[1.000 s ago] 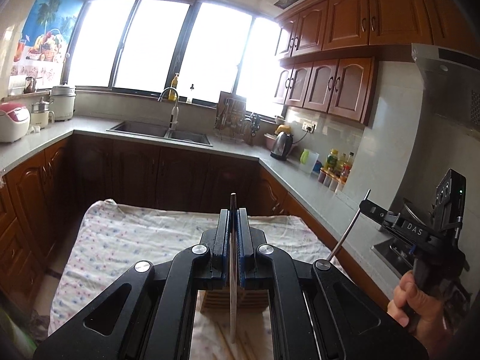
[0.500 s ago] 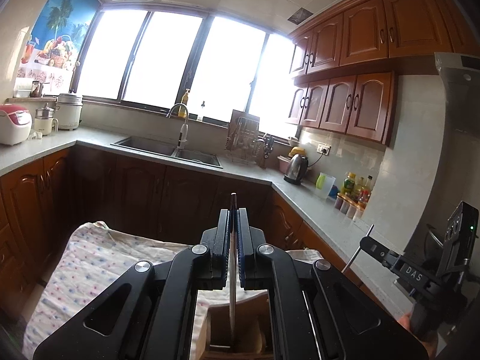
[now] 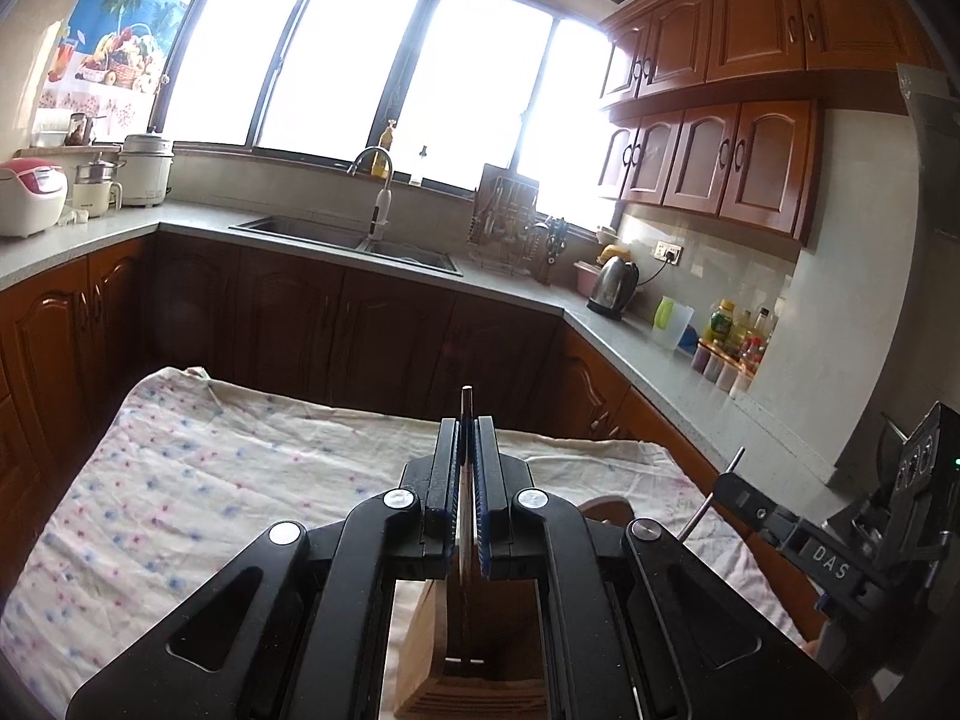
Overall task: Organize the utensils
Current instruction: 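Carry the steel chopstick in the left tool into the wooden holder while the right tool carries its own, then open the left tool to drop the steel chopstick while the right tool releases its own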
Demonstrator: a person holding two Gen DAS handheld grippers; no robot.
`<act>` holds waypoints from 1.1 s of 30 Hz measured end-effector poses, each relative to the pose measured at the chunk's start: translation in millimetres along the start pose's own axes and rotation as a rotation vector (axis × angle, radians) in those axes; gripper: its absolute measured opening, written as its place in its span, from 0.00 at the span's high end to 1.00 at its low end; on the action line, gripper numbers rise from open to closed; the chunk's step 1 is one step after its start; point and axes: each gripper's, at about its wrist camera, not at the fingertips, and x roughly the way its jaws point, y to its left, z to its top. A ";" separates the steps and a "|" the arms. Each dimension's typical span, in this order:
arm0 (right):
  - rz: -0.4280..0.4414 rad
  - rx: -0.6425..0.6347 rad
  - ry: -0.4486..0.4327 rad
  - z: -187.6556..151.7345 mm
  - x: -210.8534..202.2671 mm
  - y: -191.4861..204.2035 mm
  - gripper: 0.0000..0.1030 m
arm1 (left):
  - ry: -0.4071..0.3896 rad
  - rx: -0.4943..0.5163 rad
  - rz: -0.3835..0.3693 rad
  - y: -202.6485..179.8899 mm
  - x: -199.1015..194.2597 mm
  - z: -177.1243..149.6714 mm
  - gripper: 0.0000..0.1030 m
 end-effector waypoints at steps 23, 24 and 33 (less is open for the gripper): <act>0.003 0.068 0.053 1.4 -2.1 -14.6 0.63 | 0.021 -0.002 0.040 5.5 -13.1 4.6 0.53; 0.008 0.077 0.048 1.9 -5.3 -16.0 0.52 | 0.023 -0.008 0.040 6.8 -15.5 4.6 0.49; 0.030 0.106 -0.002 1.5 -51.7 -21.7 0.13 | 0.046 -0.040 0.083 18.4 -53.7 -4.9 0.22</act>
